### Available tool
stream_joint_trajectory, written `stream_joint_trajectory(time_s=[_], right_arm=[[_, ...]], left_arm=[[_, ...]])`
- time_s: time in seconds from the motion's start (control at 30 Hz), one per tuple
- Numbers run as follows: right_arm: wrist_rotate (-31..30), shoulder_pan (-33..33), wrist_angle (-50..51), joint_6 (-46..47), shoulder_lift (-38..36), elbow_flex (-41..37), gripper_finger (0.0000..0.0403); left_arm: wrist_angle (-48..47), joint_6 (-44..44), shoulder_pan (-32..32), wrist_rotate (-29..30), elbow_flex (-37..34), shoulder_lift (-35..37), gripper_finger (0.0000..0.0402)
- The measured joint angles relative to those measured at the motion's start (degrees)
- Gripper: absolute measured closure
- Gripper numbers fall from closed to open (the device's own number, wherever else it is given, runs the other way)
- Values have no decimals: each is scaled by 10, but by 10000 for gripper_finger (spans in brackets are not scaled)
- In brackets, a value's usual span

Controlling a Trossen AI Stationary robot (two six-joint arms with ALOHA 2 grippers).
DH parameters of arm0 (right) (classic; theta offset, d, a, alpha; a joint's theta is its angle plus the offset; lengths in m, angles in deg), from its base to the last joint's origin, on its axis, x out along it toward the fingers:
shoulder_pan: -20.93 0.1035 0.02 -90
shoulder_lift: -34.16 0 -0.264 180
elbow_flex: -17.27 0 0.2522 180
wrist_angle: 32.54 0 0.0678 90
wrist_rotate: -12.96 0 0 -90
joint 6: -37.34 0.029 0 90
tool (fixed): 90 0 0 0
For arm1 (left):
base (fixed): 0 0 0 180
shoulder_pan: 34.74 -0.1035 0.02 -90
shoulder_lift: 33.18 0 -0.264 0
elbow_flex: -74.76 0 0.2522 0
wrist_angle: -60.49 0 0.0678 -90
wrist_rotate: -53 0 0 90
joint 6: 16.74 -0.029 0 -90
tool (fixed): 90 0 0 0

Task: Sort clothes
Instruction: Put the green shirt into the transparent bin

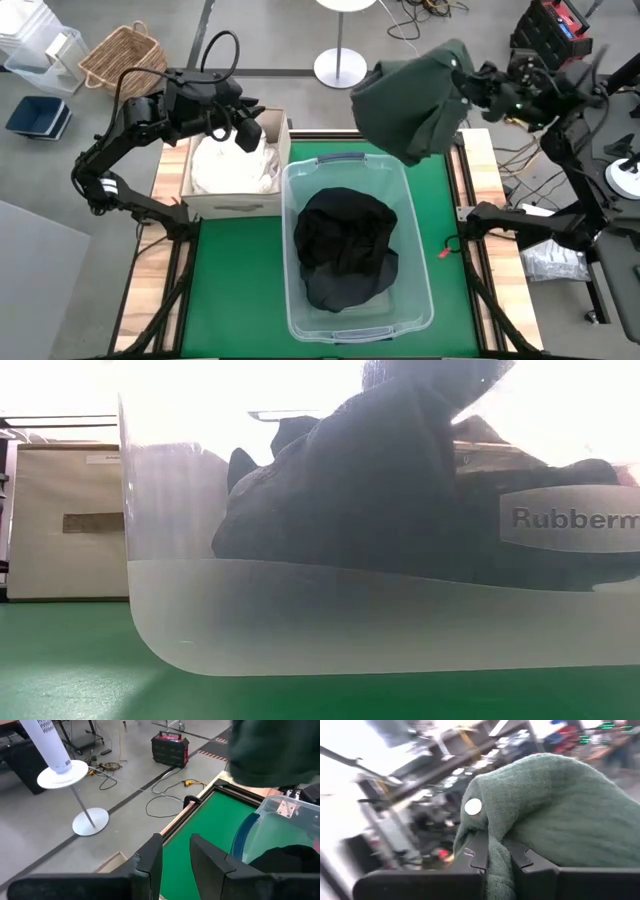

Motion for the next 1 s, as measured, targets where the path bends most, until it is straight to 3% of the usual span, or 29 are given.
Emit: stream_joint_trajectory(time_s=[0.3,0.57,0.8,1.0], right_arm=[[85,36,-137,111,0,6,390],[155,97,-143,122,13,6,390],[265,211,-143,99,58,6,390],[285,296,-140,88,114,6,390]], left_arm=[[53,-42,-1,-1,7,0,323],[62,-53,-1,-1,64,-2,323],[63,-54,-1,-1,117,-2,323],[61,-58,-1,-1,136,-2,323]])
